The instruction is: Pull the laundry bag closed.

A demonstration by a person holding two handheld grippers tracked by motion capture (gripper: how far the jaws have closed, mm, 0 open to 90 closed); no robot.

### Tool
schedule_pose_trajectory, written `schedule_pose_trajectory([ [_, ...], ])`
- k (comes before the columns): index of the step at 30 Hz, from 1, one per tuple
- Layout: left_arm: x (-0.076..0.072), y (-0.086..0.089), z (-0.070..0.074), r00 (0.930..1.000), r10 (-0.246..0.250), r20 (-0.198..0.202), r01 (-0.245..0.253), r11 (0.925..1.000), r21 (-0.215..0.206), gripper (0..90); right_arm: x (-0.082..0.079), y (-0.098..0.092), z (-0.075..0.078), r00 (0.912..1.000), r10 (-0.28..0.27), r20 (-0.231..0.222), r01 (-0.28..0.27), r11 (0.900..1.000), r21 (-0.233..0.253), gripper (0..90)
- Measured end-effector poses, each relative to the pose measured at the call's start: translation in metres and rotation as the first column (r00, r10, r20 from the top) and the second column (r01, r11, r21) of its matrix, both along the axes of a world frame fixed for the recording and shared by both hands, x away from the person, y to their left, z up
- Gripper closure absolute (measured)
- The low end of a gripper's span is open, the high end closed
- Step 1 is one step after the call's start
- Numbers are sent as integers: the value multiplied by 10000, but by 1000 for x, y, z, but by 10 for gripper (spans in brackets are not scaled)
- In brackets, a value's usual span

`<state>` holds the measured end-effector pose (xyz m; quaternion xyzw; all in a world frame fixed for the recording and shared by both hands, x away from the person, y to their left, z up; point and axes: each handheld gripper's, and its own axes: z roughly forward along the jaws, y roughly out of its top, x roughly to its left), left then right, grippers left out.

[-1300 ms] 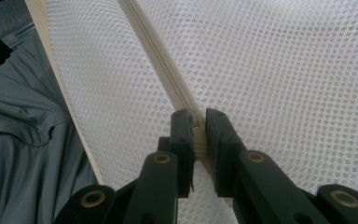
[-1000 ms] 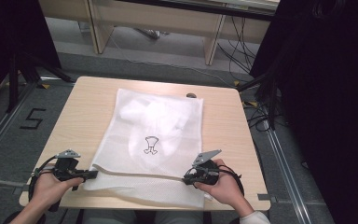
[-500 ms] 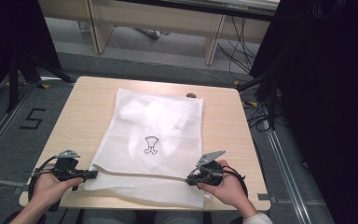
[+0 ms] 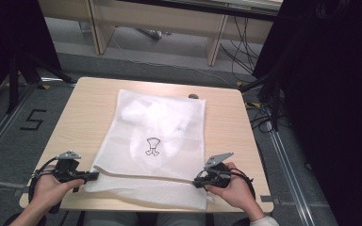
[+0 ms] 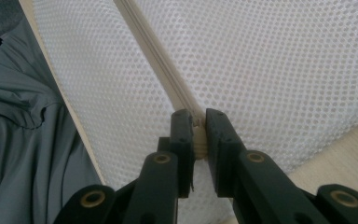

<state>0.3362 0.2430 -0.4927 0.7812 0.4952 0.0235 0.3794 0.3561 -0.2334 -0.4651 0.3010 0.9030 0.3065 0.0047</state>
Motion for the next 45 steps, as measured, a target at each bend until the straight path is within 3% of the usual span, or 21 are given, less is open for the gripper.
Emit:
schedule_pose_trajectory([
  [2, 0, 0, 0, 10000, -7, 2, 7, 10000, -12, 857, 0, -2, 0, 10000, 19, -20, -19, 10000, -67, 825],
  [3, 0, 0, 0, 10000, -23, 8, 23, 10000, 4, 857, -2, -2, 0, 9995, -127, -297, 126, 9999, -36, 825],
  [4, 0, 0, 0, 10000, 9, 59, -9, 10000, 0, 857, 0, -4, 0, 10000, -5, -62, 5, 10000, -88, 826],
  [6, 0, 1, 0, 10000, -57, 1, 57, 10000, -12, 857, 0, -7, 0, 9999, -126, -33, 126, 9999, -92, 825],
  [8, 0, 0, 0, 10000, -50, -14, 50, 10000, -28, 857, -2, -9, 0, 9987, -300, -419, 301, 9995, 15, 825],
  [9, 0, 0, 0, 10000, -53, -36, 53, 10000, -31, 857, 0, -11, -1, 9997, -209, -109, 208, 9998, -32, 825],
  [21, 0, 0, -1, 9999, -60, -100, 59, 9999, -121, 856, 3, -18, -5, 9996, -92, -266, 86, 9997, -233, 825],
  [26, 1, 1, -1, 10000, -24, -79, 23, 9999, -106, 856, 3, -19, -7, 9988, -328, -377, 313, 9988, -382, 824],
  [27, 0, -2, -1, 9996, 277, -59, -279, 9988, -406, 856, 3, -20, -7, 9987, -333, -390, 320, 9989, -338, 825],
  [31, 0, -2, -1, 9997, 241, -75, -244, 9988, -415, 855, 2, -20, -7, 9984, -355, -432, 339, 9987, -385, 825],
  [34, 1, -2, -3, 9998, 127, -162, -132, 9993, -358, 852, 3, -20, -9, 9986, -284, -443, 264, 9987, -441, 824],
  [35, 1, 0, -4, 9998, -131, -124, 131, 9999, 3, 848, 3, -20, -9, 9981, -230, -579, 203, 9987, -460, 823],
  [37, 1, -2, -5, 9997, -137, -213, 136, 9999, -34, 839, 3, -18, -9, 9982, -224, -553, 197, 9986, -487, 821],
  [42, 1, -2, -8, 9992, -384, -84, 385, 9992, 72, 767, 2, -19, -11, 9990, -259, -357, 250, 9993, -261, 737],
  [44, 0, -3, -8, 9997, -201, -123, 199, 9997, -143, 707, 2, -22, -10, 9986, -407, -333, 412, 9990, 158, 692],
  [45, 0, 1, -6, 9990, -434, -80, 435, 9990, 136, 671, 1, -23, -9, 9979, -607, -238, 616, 9973, 397, 669],
])
